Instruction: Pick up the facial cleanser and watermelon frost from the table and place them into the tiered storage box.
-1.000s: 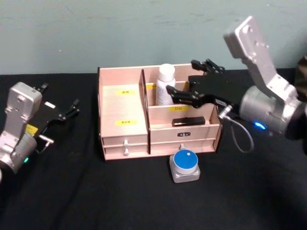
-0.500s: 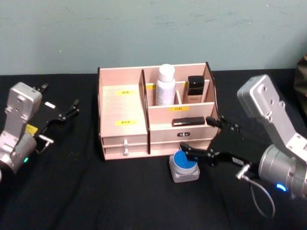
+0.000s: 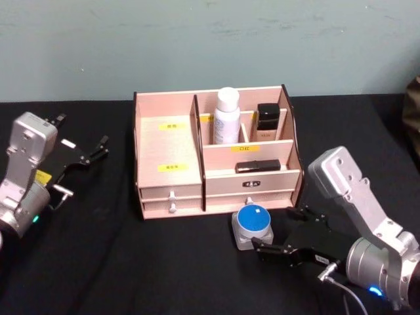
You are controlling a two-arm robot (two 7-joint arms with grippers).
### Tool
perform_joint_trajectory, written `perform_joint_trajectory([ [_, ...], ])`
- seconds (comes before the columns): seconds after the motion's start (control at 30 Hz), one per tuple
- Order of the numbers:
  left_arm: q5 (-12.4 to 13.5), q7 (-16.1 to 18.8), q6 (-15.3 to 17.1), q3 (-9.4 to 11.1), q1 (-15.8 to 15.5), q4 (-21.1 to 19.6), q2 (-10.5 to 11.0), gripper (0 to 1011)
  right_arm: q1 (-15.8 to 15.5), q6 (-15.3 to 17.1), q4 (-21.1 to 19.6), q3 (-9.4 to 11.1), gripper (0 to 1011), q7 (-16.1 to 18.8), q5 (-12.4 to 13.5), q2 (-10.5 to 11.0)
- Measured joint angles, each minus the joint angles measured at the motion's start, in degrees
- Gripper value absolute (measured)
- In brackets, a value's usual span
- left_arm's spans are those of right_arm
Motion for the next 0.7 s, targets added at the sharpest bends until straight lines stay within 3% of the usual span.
perform_joint_trajectory([
  [0.7,0.0,0.0,0.0,0.0,0.0,0.0,0.0,1001,4.2,1.1,5.6,-2.7,1000,0.7,-4.5,-4.7],
])
